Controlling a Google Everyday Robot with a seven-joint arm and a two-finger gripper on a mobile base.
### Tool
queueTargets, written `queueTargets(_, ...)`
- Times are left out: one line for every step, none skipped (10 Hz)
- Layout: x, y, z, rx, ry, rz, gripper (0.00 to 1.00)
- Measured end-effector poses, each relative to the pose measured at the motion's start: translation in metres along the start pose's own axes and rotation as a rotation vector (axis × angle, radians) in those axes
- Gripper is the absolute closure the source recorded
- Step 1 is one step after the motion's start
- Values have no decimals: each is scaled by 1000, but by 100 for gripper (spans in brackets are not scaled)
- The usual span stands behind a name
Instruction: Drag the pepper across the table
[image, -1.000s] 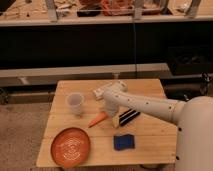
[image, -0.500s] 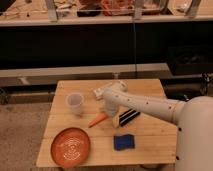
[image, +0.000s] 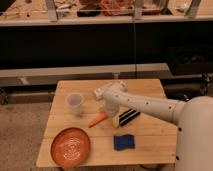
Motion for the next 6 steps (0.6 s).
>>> queueTargets(0,0,0,0,0,0,30)
queueTargets(0,0,0,0,0,0,41)
queueTargets(0,0,0,-1,0,1,49)
queueTargets(1,1,-1,-1,0,2,50)
queueTargets(2,2,-2,-1,1,5,50)
queueTargets(2,1,-4,0,1,4,50)
